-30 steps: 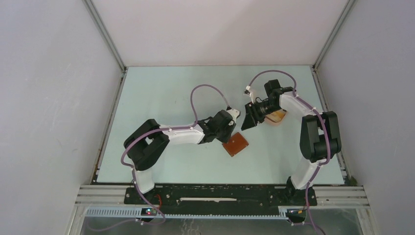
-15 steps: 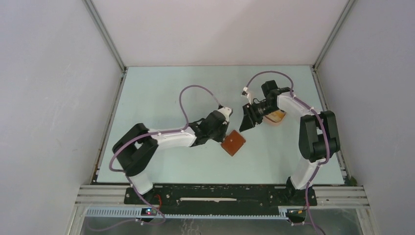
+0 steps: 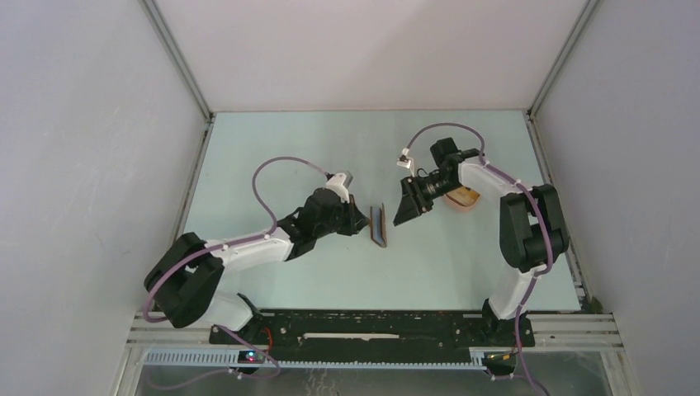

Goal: Put the credit cards into the card holder
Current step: Open the card holder at the center of the board.

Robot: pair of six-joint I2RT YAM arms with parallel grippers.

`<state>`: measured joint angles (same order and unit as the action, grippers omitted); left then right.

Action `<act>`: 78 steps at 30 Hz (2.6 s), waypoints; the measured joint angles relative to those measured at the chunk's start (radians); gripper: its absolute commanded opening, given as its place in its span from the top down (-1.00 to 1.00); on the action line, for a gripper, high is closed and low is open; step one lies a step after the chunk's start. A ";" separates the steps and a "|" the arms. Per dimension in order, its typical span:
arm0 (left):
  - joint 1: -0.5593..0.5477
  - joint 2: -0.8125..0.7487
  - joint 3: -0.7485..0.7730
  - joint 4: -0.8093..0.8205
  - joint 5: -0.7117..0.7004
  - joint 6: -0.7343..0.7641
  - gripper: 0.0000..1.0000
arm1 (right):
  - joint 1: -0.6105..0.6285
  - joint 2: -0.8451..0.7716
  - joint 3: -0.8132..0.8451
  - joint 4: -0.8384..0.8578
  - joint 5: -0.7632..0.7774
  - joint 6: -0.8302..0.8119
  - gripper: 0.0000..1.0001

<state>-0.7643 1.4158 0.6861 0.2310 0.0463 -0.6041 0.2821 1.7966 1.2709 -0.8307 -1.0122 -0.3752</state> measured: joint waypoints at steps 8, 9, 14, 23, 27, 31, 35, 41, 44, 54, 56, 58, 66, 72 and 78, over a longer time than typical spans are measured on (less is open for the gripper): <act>0.000 -0.044 -0.059 0.061 0.042 -0.054 1.00 | 0.033 0.039 0.000 0.047 0.045 0.064 -0.32; 0.000 -0.053 -0.068 0.068 0.047 -0.058 1.00 | 0.031 0.037 0.000 0.051 0.054 0.068 -0.32; 0.000 -0.077 -0.084 0.090 0.067 -0.071 1.00 | 0.014 0.014 -0.005 0.082 0.121 0.079 -0.33; 0.006 -0.080 -0.132 0.127 0.072 -0.078 1.00 | 0.015 -0.002 -0.024 0.116 0.201 0.085 -0.26; 0.014 -0.107 -0.183 0.127 0.072 -0.081 1.00 | 0.023 -0.021 -0.029 0.122 0.180 0.087 -0.21; 0.018 -0.140 -0.237 0.122 0.068 -0.096 1.00 | 0.029 -0.013 -0.029 0.133 0.156 0.097 -0.11; 0.019 -0.163 -0.293 0.116 0.060 -0.119 1.00 | 0.031 0.017 -0.029 0.148 0.149 0.118 0.04; 0.019 -0.164 -0.360 0.093 0.036 -0.165 0.99 | 0.034 0.059 -0.029 0.175 0.177 0.157 0.40; 0.019 -0.164 -0.374 0.086 0.028 -0.186 0.97 | 0.037 0.085 -0.029 0.187 0.201 0.177 0.53; 0.019 -0.133 -0.380 0.072 0.009 -0.219 0.94 | 0.095 0.134 -0.029 0.215 0.241 0.216 0.68; 0.019 -0.128 -0.380 0.073 0.009 -0.219 0.94 | 0.116 0.138 -0.029 0.215 0.237 0.222 0.69; 0.020 -0.127 -0.380 0.073 0.009 -0.220 0.90 | 0.141 0.138 -0.029 0.216 0.229 0.225 0.69; 0.021 -0.154 -0.380 0.056 0.007 -0.219 0.36 | 0.267 0.140 -0.024 0.222 0.218 0.229 0.69; 0.023 -0.251 -0.401 0.035 -0.005 -0.220 0.11 | 0.336 0.182 0.002 0.222 0.242 0.229 0.68; 0.026 -0.433 -0.431 -0.027 -0.018 -0.221 0.03 | 0.364 0.222 0.013 0.216 0.272 0.229 0.66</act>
<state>-0.7380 0.9829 0.2546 0.2043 0.0284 -0.8253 0.6456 2.0190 1.2842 -0.6144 -0.7406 -0.1467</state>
